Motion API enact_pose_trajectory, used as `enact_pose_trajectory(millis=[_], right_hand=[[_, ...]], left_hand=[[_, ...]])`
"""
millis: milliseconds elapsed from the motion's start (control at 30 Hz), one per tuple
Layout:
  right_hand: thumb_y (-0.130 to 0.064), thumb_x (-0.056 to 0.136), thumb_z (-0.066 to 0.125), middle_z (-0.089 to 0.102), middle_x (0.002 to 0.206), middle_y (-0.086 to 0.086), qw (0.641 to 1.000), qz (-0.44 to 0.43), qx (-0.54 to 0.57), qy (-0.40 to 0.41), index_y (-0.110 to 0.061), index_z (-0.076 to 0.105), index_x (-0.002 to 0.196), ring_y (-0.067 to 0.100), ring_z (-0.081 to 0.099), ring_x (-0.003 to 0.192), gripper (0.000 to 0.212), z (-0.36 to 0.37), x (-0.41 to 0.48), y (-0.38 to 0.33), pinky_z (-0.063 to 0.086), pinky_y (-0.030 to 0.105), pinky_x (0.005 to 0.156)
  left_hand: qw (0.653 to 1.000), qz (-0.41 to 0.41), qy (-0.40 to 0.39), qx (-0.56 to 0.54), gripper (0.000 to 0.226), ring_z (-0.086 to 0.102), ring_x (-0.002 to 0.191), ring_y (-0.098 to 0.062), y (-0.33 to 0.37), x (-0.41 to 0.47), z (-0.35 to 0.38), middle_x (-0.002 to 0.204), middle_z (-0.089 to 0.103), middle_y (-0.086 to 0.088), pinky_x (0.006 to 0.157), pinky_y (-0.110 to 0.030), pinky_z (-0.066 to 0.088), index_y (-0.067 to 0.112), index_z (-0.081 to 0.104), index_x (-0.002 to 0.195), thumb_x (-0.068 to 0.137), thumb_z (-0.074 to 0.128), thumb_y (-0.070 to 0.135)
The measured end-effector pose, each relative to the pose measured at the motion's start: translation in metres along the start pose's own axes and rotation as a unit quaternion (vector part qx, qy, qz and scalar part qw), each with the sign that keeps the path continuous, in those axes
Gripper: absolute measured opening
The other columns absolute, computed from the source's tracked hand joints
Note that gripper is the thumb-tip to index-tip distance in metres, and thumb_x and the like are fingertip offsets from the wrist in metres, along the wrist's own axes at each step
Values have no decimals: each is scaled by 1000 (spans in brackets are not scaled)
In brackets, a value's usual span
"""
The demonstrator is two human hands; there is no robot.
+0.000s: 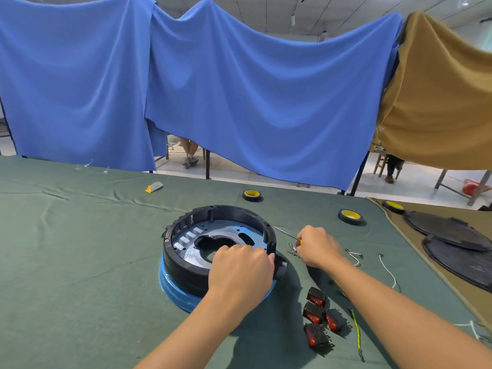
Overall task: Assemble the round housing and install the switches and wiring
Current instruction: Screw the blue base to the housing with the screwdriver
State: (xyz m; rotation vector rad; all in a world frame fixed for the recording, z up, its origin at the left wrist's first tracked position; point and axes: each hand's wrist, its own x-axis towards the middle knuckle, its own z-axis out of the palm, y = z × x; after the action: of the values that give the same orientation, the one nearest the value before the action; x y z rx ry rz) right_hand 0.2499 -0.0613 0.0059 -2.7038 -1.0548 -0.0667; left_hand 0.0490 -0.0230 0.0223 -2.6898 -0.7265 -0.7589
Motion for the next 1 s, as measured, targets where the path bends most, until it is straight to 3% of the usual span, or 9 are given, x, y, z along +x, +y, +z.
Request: enact_pose_trajectory(millis=[100,300,500,700,900,1000], right_hand=[[-11,90,60,64,94,6,1000,-4,3,0,-20,70,96,27,59,81,16,-1,0,-1,50,33,66],[-11,89,59,65,98,6,1000,-4,1,-8,-22,71,96,28,59,83,18,-2,-1,1,51,34,69],[-11,90,58,65,93,6,1000,-5,-4,-8,-17,68,92,26,60,81,12,-4,-4,-4,51,33,67],[-15,90,62,64,93,6,991,10,130,22,-21,67,82,25,58,86,12,-14,-13,-3,52,35,72],[-19,93,62,67,91,-2,964,-17,266,16,-25,72,92,16,59,85,11,-25,-43,-5,42,25,65],[-19,91,65,69,87,-4,944,-17,329,10,-25,71,84,13,61,83,12,-27,-55,-7,45,24,63]], left_hand=[[997,50,48,18,42,50,38,-18,-8,-7,10,40,50,5,45,-24,29,21,52,43,75,75,33],[990,101,89,-36,42,45,44,-19,-50,-12,11,42,45,5,49,-25,36,19,48,46,85,54,31],[983,151,93,-40,41,47,53,-16,-79,-17,13,47,49,6,53,-31,43,20,59,56,92,49,36],[995,50,58,-57,50,61,72,-15,-59,-9,5,71,65,8,65,-29,42,23,65,79,96,26,48],[995,-46,-3,-84,44,62,98,-21,-25,19,12,102,68,6,69,-32,41,21,61,108,96,41,58],[994,-77,-32,-75,45,62,89,-22,-18,23,16,93,67,0,65,-33,43,19,63,98,94,45,60]])
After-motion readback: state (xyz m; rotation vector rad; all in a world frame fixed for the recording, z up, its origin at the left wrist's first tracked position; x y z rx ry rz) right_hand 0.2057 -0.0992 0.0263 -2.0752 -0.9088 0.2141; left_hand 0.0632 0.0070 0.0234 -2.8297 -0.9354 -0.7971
